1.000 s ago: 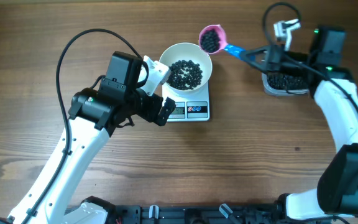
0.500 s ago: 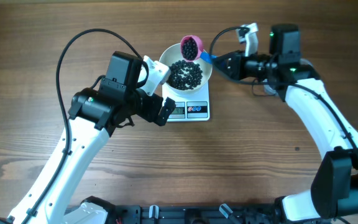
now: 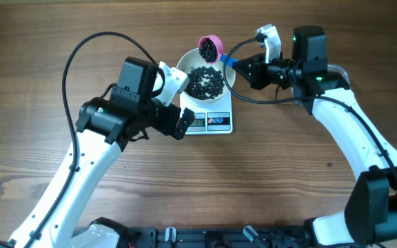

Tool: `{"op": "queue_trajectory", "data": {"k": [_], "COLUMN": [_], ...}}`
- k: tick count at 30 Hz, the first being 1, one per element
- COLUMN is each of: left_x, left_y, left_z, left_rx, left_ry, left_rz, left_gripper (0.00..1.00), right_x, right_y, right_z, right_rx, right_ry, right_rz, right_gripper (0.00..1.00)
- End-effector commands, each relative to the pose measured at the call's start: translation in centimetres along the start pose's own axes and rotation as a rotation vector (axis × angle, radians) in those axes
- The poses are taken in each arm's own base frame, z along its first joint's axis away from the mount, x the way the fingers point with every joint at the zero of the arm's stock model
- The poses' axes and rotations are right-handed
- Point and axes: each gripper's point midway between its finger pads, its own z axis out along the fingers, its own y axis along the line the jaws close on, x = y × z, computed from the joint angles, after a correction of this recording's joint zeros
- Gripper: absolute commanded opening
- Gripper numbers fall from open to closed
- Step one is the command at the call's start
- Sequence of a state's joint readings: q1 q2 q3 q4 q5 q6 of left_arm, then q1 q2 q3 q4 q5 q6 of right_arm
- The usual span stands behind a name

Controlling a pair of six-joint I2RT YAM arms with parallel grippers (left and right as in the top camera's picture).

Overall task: Scoop item into bowl and weigh 150g on scale
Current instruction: 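Tilt the scoop to pour beans into the white bowl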

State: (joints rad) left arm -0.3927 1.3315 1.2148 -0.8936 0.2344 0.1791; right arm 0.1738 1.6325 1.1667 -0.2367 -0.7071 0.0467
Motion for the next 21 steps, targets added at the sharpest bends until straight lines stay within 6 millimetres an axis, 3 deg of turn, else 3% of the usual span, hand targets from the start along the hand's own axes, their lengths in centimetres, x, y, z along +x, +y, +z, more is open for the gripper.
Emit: {"op": "queue_trajectory", "data": {"k": [1, 9, 17, 21], "left_x": [-0.7, -0.7, -0.7, -0.7], "left_y": [-0.5, -0.5, -0.5, -0.5], "left_z": [-0.5, -0.5, -0.5, -0.5], "left_rx": [0.016, 0.016, 0.016, 0.016], "left_ry": [-0.022, -0.022, -0.022, -0.022], "left_rz": [0.025, 0.025, 0.025, 0.025], "left_gripper": [1.00, 1.00, 1.00, 1.00], "right_x": [-2.2, -3.2, -2.1, -1.4], "right_y": [0.8, 1.7, 1.6, 0.2], "right_z": [-1.9, -3.4, -3.4, -3.4], "right_rx": [0.061, 0.084, 0.091, 0.180], "right_ry": [-0.064, -0.095, -0.049, -0.006], "right_rz": [-0.101, -0.183, -0.270, -0.323], "right_gripper": [0.04, 0.04, 0.04, 0.04]}}
